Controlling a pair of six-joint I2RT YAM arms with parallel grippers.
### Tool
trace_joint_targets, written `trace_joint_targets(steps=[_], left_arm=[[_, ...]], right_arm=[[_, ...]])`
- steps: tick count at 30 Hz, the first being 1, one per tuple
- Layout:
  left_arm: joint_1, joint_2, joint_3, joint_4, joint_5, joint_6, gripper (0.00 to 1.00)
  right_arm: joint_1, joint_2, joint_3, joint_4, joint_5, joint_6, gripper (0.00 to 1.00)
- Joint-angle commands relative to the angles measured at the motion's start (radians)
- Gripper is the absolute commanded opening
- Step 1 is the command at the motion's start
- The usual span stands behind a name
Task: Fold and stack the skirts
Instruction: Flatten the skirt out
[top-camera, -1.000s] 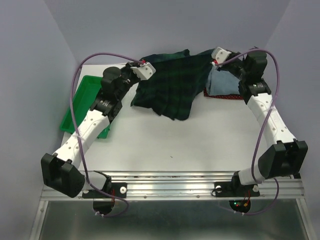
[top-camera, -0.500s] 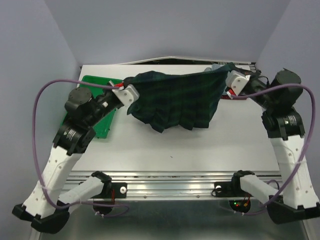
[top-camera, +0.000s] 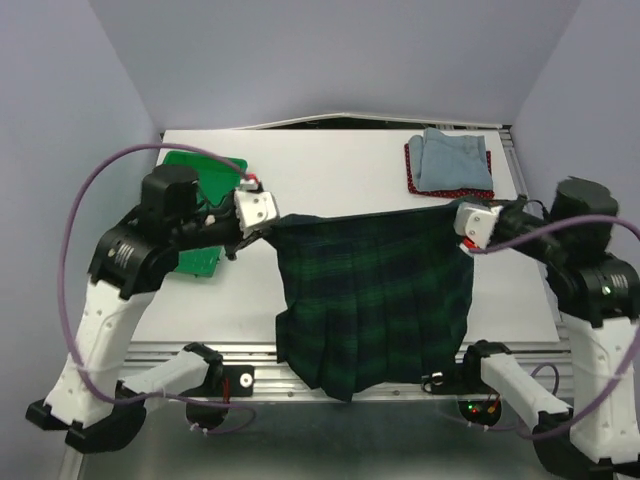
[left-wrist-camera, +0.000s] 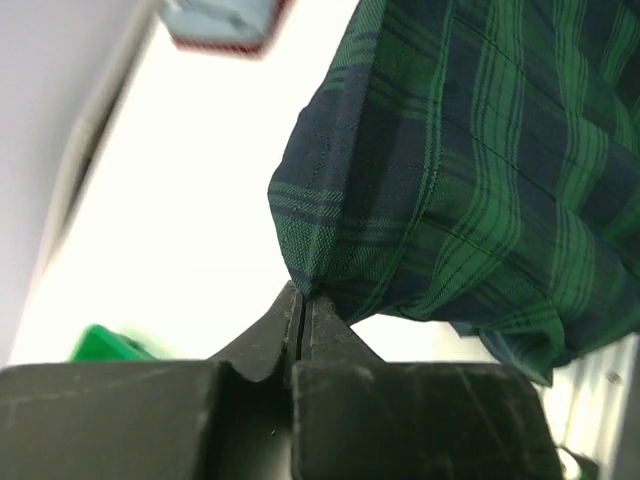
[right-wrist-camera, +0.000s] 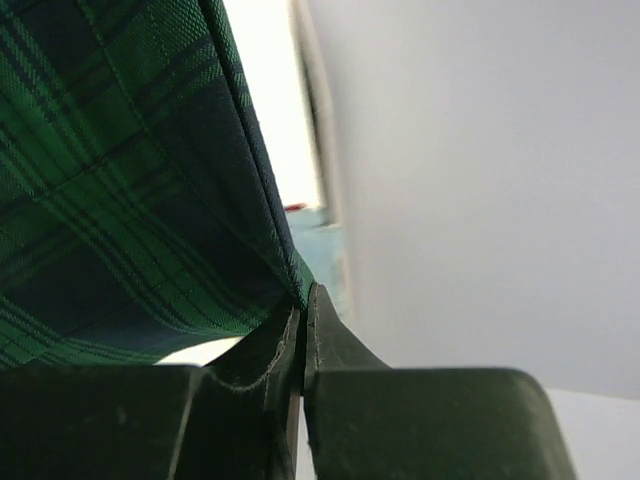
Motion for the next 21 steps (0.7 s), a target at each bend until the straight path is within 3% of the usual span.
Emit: trace_joint_targets(steps=[1,3,4,5,6,7,8,11,14,17,21], left_arm=[[0.050,0.188,-0.034,-0.168,-0.166,-0.016,0.00],[0.052,0.304,-0.015,-0.134,-0.206,-0.048,0.12],[0.055,0.407,0.011,-0.076,-0.254,-0.103,0.77],[0.067,0.449,0.057,-0.029,-0.310,-0.144,0.98],[0.078,0.485,0.086,0.016,-0.310,-0.178,0.99],[0.110,0.544,0.122,0.083,-0.309,-0.198,0.98],[0.125,0.569,0.149,0.122,-0.316,-0.229,0.99],[0.158,0.626,0.222,0.222,-0.385,-0.334,0.99],[0.182,0.611,0.163,0.315,-0.454,-0.433,0.99],[0.201,0.536,-0.081,0.436,-0.418,-0.480,0.99],[0.201,0.480,-0.277,0.559,-0.307,-0.536,0.99]], right_arm=[[-0.066,0.196,-0.169,0.052,0.308,-0.044,0.04],[-0.066,0.294,-0.215,0.184,0.314,-0.028,0.04],[-0.066,0.409,-0.234,0.258,0.327,-0.034,0.12],[-0.066,0.471,-0.228,0.283,0.339,0.007,0.20],[-0.066,0.529,-0.215,0.318,0.339,0.034,0.33],[-0.066,0.640,-0.202,0.353,0.342,0.051,0.78],[-0.066,0.695,-0.156,0.391,0.353,0.078,0.97],[-0.056,0.845,0.012,0.383,0.376,0.236,1.00],[-0.056,0.873,0.074,0.370,0.377,0.341,1.00],[-0.056,0.853,0.073,0.324,0.351,0.390,1.00],[-0.056,0.820,0.012,0.226,0.307,0.407,0.98]])
